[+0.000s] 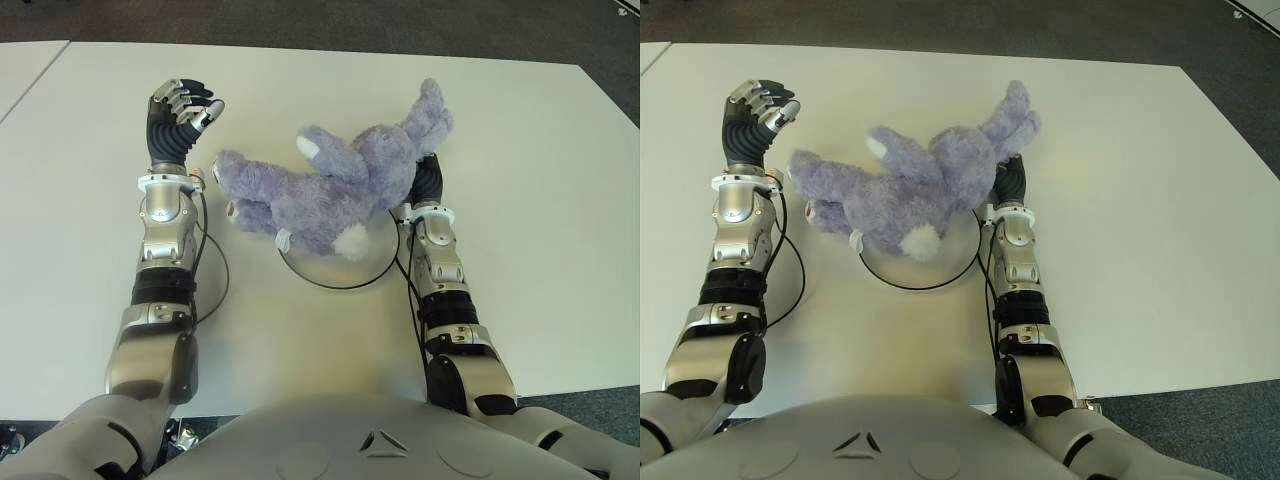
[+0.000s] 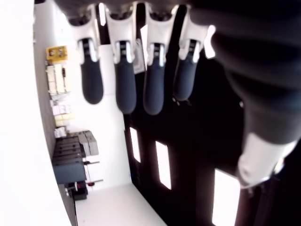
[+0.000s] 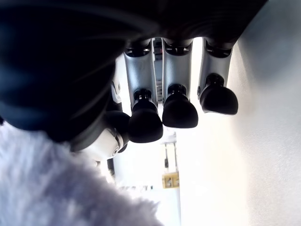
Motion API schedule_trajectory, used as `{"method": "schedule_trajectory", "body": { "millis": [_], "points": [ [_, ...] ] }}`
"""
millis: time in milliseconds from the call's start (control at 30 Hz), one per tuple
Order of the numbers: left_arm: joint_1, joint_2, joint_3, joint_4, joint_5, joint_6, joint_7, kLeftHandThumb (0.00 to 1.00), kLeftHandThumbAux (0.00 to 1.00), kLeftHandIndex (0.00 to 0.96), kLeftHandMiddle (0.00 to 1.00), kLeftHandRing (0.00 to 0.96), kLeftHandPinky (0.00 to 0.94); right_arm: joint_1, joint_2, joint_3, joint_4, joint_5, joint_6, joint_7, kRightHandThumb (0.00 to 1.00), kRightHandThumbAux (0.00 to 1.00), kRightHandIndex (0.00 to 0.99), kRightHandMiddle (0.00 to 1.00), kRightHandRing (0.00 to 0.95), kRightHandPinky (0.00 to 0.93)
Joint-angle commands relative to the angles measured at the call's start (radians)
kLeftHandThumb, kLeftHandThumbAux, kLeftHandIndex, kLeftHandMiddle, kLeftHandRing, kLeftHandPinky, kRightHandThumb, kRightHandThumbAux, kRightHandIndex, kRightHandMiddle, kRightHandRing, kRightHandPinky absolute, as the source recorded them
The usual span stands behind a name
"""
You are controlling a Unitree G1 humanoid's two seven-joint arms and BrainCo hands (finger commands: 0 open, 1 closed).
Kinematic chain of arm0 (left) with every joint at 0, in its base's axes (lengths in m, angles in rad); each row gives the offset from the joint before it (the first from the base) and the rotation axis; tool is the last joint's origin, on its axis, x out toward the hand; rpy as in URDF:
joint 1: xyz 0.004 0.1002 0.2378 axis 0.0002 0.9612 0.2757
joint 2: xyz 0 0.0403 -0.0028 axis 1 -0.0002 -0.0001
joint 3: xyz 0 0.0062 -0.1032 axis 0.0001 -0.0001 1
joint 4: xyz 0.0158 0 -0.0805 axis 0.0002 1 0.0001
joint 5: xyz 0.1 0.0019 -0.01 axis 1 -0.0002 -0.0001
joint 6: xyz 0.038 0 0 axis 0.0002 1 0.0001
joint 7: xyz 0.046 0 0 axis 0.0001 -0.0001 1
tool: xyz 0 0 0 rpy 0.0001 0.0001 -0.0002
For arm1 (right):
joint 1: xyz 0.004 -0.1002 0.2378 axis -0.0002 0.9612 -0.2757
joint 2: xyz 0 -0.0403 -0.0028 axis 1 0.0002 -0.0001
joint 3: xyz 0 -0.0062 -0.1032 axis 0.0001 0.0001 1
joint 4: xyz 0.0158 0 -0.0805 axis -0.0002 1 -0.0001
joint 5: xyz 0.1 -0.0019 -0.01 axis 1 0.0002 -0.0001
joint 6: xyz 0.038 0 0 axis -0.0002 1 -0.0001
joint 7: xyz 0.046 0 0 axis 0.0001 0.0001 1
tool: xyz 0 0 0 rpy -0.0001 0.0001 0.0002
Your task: Put the doll into the plate.
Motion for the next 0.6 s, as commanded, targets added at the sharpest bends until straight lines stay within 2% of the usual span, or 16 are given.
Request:
{"method": "schedule_trajectory", "body": {
  "millis": [33,200,500,600],
  "points": [
    [-0.004,-0.044,0.012,0.045,-0.024,-0.02,0.015,0.035,0.782,0.563,0.646,0.643,0.636,0.11,0.004,-0.01,0.057,0.005,0.074,-0.002,0.7,0.722,0.44,0.828,0.811,0.804],
    [0.047,-0.097,-0.022,-0.035,-0.013,-0.029,0.017,0.043,0.822,0.582,0.694,0.686,0.67,0.116,0.001,-0.012,0.049,0.003,0.083,-0.009,0.7,0.722,0.44,0.831,0.815,0.814],
    [0.07,-0.093,-0.054,-0.042,0.004,-0.025,-0.02,0.031,0.837,0.617,0.76,0.753,0.736,0.131,-0.007,-0.017,0.032,-0.001,0.094,-0.018,0.7,0.721,0.44,0.83,0.814,0.813],
    [0.077,-0.102,-0.064,-0.044,0.004,-0.012,-0.023,0.057,0.833,0.631,0.773,0.765,0.747,0.137,-0.009,-0.018,0.027,-0.003,0.094,-0.022,0.7,0.721,0.44,0.828,0.813,0.81]
  ]
}}
